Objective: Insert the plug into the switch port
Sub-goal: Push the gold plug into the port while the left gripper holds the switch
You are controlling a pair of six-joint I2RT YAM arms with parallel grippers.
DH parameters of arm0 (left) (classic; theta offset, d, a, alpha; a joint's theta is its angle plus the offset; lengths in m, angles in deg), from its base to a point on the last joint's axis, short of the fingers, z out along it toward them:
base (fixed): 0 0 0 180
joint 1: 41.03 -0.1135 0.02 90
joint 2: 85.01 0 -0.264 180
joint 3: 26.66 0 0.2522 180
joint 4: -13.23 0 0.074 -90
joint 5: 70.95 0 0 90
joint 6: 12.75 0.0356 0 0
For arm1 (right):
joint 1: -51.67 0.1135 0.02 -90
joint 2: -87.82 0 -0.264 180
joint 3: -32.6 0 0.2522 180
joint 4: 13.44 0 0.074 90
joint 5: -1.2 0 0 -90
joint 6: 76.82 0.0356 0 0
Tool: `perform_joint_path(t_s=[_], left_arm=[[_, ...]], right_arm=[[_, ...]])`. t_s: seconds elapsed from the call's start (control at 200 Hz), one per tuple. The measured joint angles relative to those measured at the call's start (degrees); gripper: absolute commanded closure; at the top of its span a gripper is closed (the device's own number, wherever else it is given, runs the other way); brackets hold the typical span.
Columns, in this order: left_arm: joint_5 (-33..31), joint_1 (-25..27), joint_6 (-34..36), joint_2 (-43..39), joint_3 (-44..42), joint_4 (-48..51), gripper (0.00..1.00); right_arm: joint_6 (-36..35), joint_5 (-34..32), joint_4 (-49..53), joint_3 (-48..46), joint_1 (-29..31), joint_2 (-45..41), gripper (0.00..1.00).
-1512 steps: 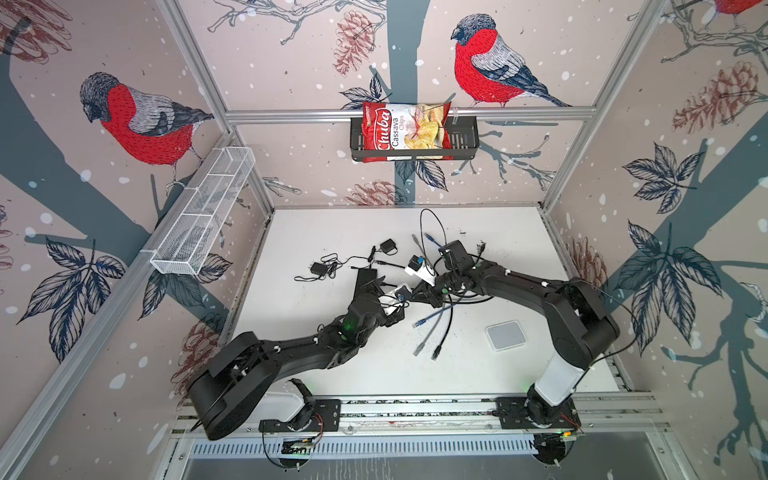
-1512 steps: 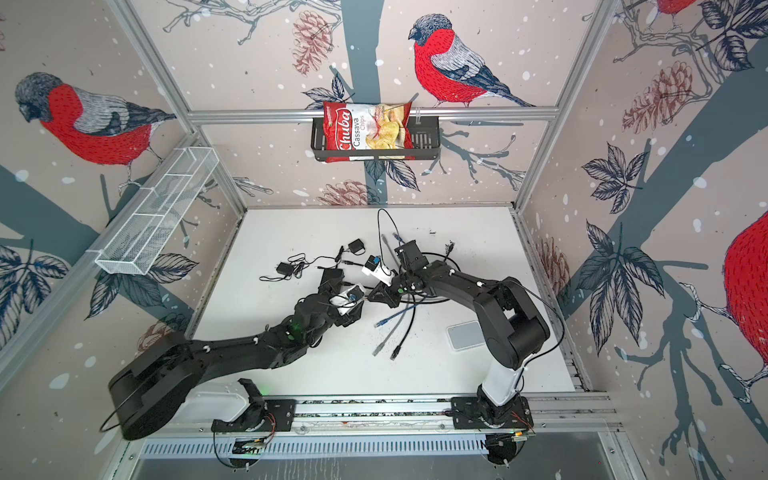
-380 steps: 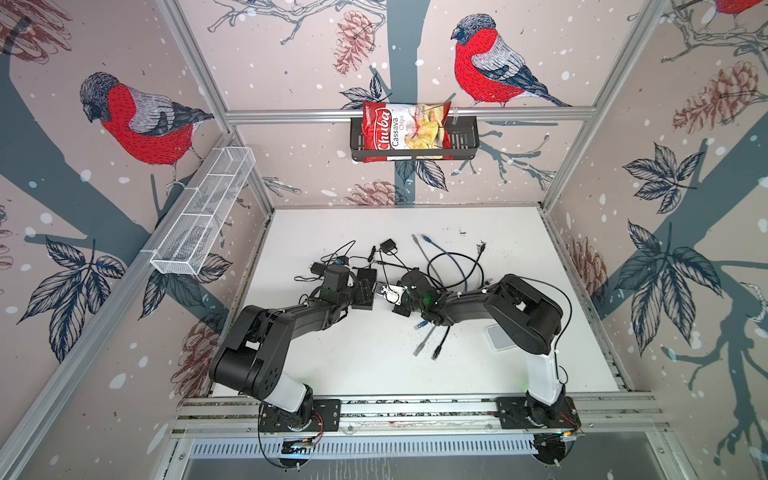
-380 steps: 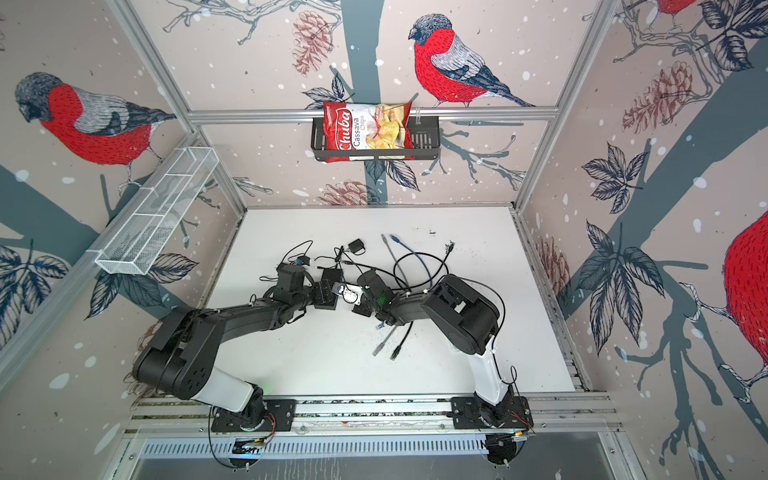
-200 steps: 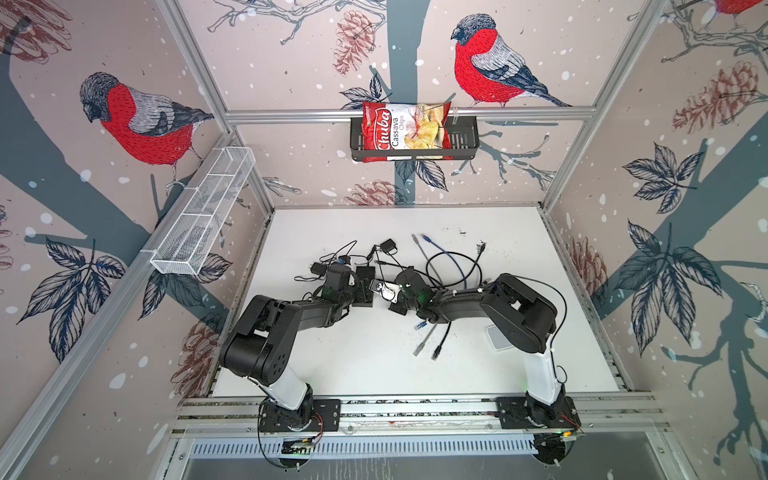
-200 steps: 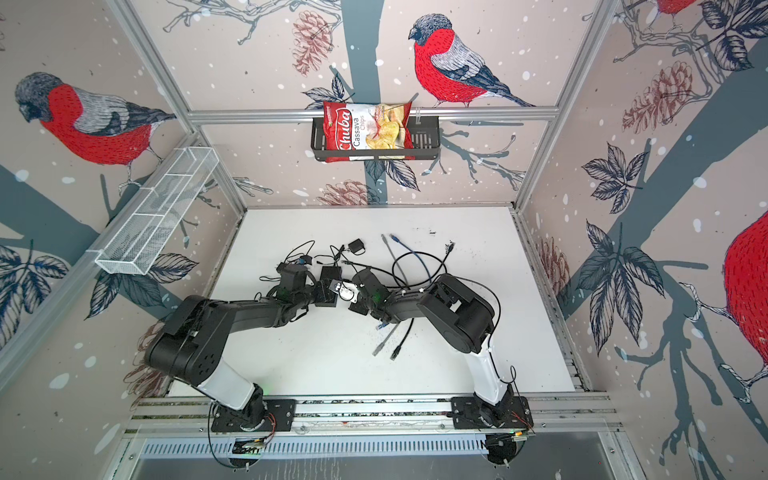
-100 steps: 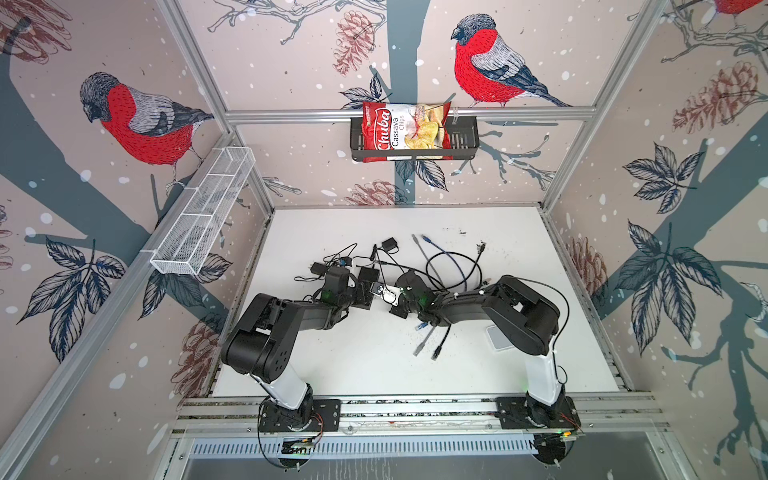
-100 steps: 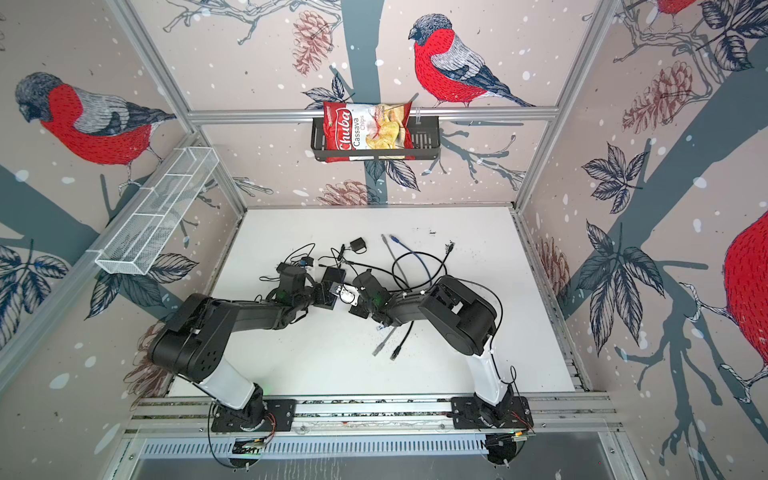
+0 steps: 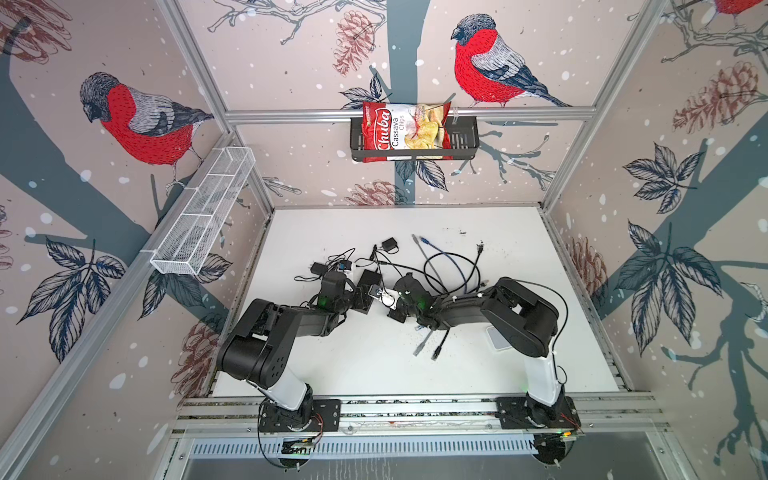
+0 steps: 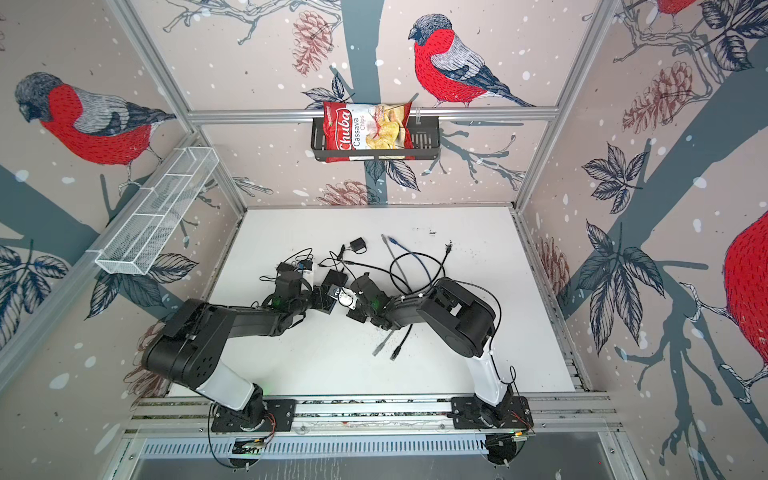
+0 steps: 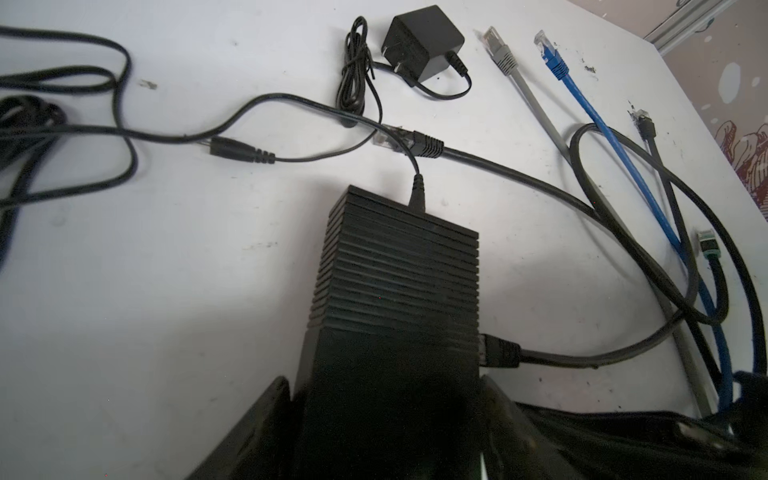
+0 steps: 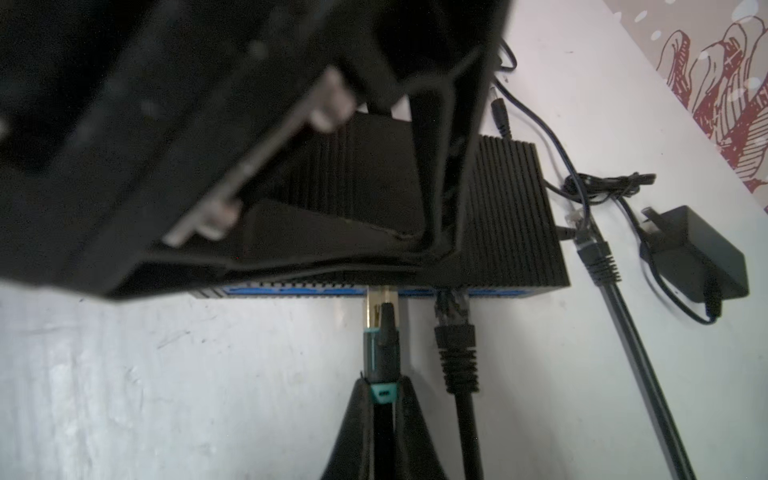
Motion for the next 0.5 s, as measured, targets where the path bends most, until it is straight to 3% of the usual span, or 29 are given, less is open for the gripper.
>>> perform_joint_path(t_s=[0.5], left_arm=[[-1.11, -0.24, -0.85, 0.72, -2.01, -4.22, 0.33]], right_arm=[[1.75, -1.46, 2.84, 2.97, 1.29, 1.03, 0.98]])
